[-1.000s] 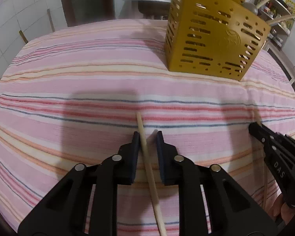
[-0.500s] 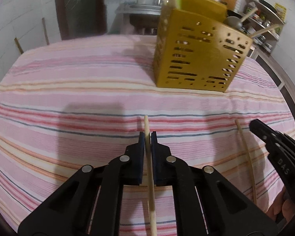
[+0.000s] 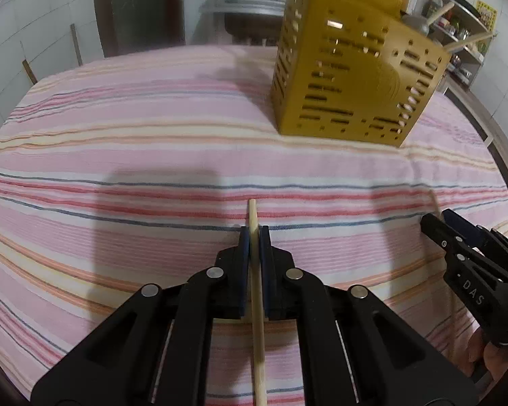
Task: Organize utensils
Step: 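Lift both held chopsticks upright and carry them toward the yellow caddy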
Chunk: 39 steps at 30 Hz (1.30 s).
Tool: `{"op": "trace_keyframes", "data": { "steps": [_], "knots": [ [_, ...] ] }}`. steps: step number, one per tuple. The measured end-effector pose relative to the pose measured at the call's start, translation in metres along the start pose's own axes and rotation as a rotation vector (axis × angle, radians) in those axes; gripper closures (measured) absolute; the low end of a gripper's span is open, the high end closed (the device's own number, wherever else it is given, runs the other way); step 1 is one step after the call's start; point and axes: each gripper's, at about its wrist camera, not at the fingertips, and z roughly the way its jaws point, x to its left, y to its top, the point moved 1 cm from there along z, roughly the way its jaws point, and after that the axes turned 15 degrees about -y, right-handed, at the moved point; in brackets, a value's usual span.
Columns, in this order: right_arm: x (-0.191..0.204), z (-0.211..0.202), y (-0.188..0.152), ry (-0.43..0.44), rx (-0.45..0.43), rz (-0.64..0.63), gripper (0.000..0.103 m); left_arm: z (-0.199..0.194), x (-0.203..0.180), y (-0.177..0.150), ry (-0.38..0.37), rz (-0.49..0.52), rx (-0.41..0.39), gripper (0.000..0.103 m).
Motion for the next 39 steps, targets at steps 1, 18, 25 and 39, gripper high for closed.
{"op": "trace_keyframes", "data": {
  "steps": [1,18,25,39],
  "knots": [
    [0.001,0.001,0.000,-0.005,0.003,-0.005,0.068,0.001,0.000,0.001,0.004,0.004,0.001,0.098],
    [0.000,0.007,0.004,-0.010,0.025,0.031,0.094,0.010,-0.016,0.000,0.116,0.122,0.039,0.097],
    [-0.005,0.004,0.005,0.016,0.016,0.060,0.096,0.003,-0.005,0.002,0.039,0.054,0.026,0.098],
    [-0.016,-0.073,0.011,0.059,-0.245,0.130,0.097,-0.091,-0.020,-0.009,0.001,0.058,-0.236,0.099]
  ]
}}
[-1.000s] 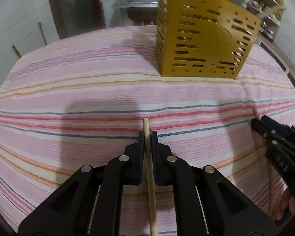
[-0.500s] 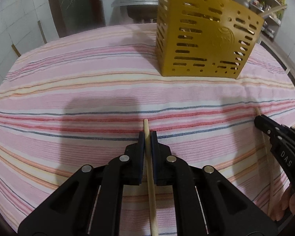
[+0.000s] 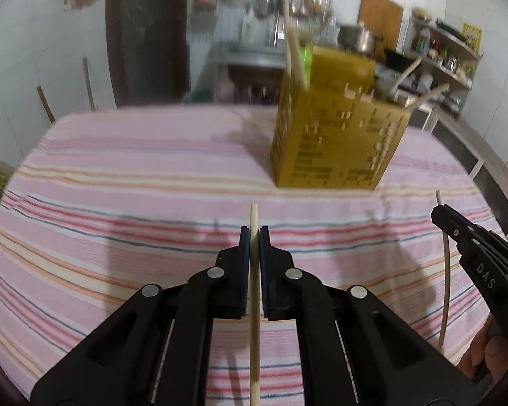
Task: Organize utensils
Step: 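Lift both held chopsticks upright and carry them toward the yellow caddy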
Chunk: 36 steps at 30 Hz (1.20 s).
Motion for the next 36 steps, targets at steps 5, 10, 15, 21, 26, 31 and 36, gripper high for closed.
{"op": "trace_keyframes", "data": {
  "steps": [5,10,15,21,26,31,36],
  "knots": [
    [-0.001,-0.031,0.005,0.021,-0.109,0.018,0.097,-0.038,-0.006,0.007,-0.002,0.029,-0.098,0.099],
    [-0.003,-0.051,0.003,0.035,-0.185,0.025,0.097,-0.069,-0.014,0.008,0.006,0.070,-0.182,0.099],
    [-0.007,-0.066,0.001,0.046,-0.239,0.030,0.097,-0.093,-0.017,0.006,-0.001,0.106,-0.247,0.099],
    [-0.012,-0.083,-0.002,0.067,-0.313,0.025,0.097,-0.104,-0.017,0.001,-0.006,0.131,-0.295,0.099],
    [-0.018,-0.090,0.000,0.056,-0.356,0.035,0.097,-0.108,-0.017,0.000,-0.012,0.138,-0.321,0.099],
    [-0.025,-0.090,0.000,0.067,-0.370,0.062,0.097,-0.110,-0.019,0.000,-0.014,0.145,-0.343,0.099],
    [-0.024,-0.092,0.002,0.050,-0.400,0.048,0.097,-0.109,-0.022,0.004,-0.017,0.156,-0.357,0.099]
  ]
}}
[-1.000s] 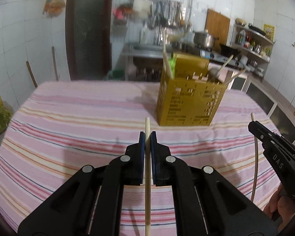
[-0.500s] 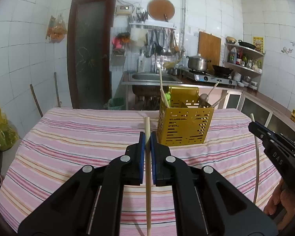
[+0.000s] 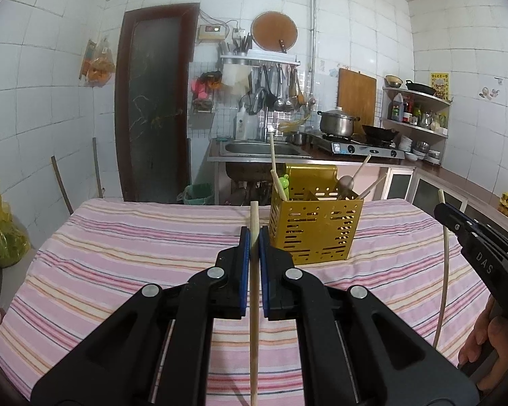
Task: Organize utensils
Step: 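Lift both held chopsticks upright and carry them toward the yellow caddy, then lower both chopsticks into the caddy and open both tools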
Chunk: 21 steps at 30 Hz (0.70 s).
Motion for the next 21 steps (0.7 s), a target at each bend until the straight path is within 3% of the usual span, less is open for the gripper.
{"op": "trace_keyframes", "data": {
  "steps": [10,21],
  "knots": [
    [0.005,0.000,0.027,0.006,-0.117,0.008,0.097,0.003,0.000,0.031,-0.021,0.012,-0.069,0.099],
    [0.015,0.031,0.081,0.014,-0.220,0.055,0.097,0.033,-0.015,0.103,-0.093,0.024,-0.146,0.099]
  ]
}}
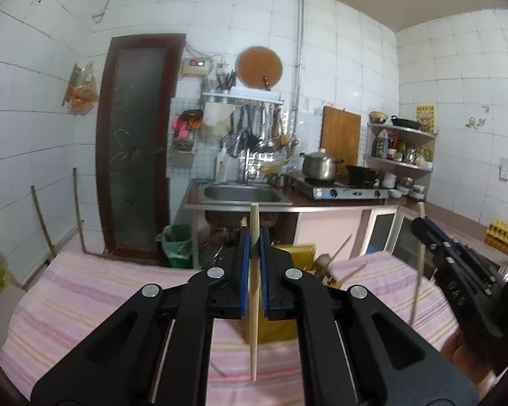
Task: Organize utensils
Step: 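Lower both chopsticks into the caddy and open both tools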
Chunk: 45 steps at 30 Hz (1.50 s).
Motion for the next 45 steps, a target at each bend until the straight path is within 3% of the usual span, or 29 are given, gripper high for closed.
{"op": "trace_keyframes", "data": {
  "steps": [8,12,19,24,39,42,44,45],
  "knots": [
    [0.011,0.056,0.046,-0.010,-0.085,0.066,0.097,0.050,-0.012,0.061,-0.019,0.024,-0.081,0.099],
    [0.016,0.088,0.050,-0.019,-0.134,0.120,0.097,0.083,-0.005,0.069,-0.002,0.025,-0.095,0.099],
    [0.029,0.132,0.024,-0.047,-0.178,0.133,0.097,0.138,0.012,0.053,0.003,0.023,-0.091,0.099],
    [0.036,0.150,0.006,-0.054,-0.165,0.111,0.097,0.163,0.021,0.030,0.012,0.040,-0.040,0.099],
    [0.041,0.150,-0.037,-0.041,-0.085,-0.006,0.097,0.178,0.052,-0.007,0.027,-0.028,0.059,0.099],
    [0.037,0.146,-0.037,-0.040,-0.062,-0.004,0.096,0.173,0.053,-0.004,0.024,-0.050,0.076,0.089],
    [0.031,0.139,-0.032,-0.053,-0.048,-0.006,0.096,0.167,0.051,-0.001,0.026,-0.055,0.077,0.065],
    [0.028,0.135,-0.028,-0.060,-0.040,-0.008,0.095,0.157,0.049,0.002,0.029,-0.052,0.067,0.059]
  ]
}}
